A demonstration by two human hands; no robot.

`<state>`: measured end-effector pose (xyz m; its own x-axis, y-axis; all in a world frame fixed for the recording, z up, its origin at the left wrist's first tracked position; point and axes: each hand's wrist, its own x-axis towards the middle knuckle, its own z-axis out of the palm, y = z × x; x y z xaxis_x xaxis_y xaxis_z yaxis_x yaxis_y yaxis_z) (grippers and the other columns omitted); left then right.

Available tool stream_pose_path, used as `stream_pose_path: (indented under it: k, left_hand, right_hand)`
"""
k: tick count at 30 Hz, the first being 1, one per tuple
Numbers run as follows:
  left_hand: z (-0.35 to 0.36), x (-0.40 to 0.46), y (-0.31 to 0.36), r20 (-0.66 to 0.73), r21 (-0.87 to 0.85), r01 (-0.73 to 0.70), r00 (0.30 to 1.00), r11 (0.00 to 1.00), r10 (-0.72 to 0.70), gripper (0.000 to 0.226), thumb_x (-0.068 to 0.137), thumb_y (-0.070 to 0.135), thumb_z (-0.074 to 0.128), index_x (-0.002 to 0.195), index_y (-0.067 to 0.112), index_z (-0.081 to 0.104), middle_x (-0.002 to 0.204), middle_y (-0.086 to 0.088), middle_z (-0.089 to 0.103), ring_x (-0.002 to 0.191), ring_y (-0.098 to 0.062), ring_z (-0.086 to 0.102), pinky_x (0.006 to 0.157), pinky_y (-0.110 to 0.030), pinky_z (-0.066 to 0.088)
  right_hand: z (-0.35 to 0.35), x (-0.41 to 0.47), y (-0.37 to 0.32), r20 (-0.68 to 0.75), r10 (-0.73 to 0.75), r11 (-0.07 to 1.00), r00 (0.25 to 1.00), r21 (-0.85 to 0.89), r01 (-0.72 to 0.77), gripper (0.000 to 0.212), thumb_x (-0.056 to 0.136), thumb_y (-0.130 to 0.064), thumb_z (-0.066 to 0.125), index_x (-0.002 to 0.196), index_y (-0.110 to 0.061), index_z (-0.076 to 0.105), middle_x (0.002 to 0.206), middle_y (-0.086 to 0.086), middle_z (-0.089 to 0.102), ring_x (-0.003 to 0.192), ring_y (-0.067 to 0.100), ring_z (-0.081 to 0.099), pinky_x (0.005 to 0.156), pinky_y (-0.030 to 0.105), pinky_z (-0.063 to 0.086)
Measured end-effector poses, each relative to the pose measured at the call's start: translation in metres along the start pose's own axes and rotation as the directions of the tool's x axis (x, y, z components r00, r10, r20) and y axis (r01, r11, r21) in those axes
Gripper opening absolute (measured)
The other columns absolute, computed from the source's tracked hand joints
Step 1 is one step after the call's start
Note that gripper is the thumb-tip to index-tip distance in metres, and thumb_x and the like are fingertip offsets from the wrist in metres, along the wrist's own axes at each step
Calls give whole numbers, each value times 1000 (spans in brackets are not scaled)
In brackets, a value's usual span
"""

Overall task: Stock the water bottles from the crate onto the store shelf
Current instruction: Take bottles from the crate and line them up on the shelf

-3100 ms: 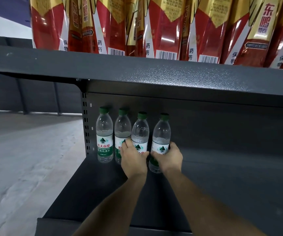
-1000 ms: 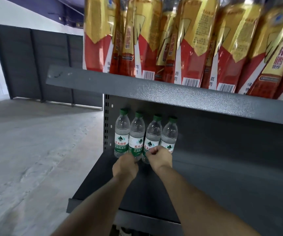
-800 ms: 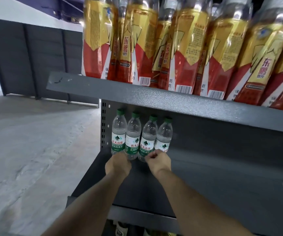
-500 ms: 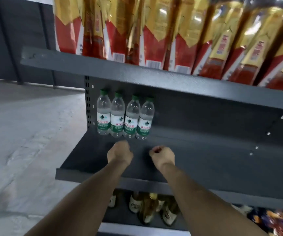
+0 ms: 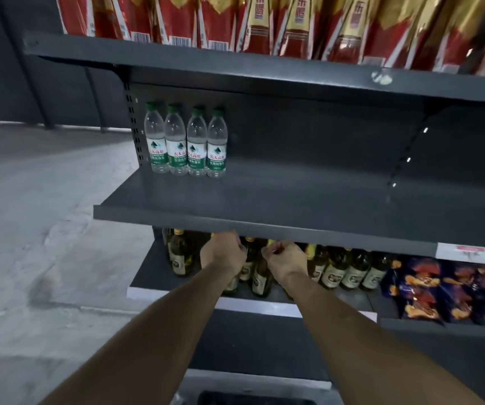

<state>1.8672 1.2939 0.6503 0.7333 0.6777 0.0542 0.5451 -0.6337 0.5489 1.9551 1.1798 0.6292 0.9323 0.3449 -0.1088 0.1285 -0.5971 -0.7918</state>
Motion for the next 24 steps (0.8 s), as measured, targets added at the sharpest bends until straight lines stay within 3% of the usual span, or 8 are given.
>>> stream_pose_path:
  k: [7,11,17,24]
  left_hand:
    - [67,-48,-11,148,47,27,988,999,-34,8,90,33,60,88,26,63,87,4,62,92,-25,65,68,-30,41]
    - [122,-58,-36,263,98,46,962,994,-70,19,89,32,60,103,22,68,106,-3,67,103,-28,64,78,-33,49]
    - [184,-62,-71,419,117,71,901,991,-114,19,90,33,59,102,21,67,105,-2,68,99,-27,64,78,-33,52]
    - [257,-72,-112,483,159,101,859,982,-167,17,87,32,60,100,23,68,103,-2,69,96,-26,66,73,-29,49]
  right_hand:
    - [9,-26,71,50,99,995,994,-29,-98,5,87,-26,66,87,-21,64,90,1,67,91,24,62,72,23,42]
    - [39,-32,130,74,220,975,973,-59,-216,19,87,-36,68,96,-19,66,89,1,63,96,26,63,72,23,42]
    - [81,-34,195,93,328,942,940,-108,-318,21,86,-40,68,89,-24,55,104,4,68,107,28,63,86,28,47]
    - [125,-36,269,123,395,916,910,-125,-381,33,85,-39,68,110,-18,64,107,1,68,103,26,63,74,23,40]
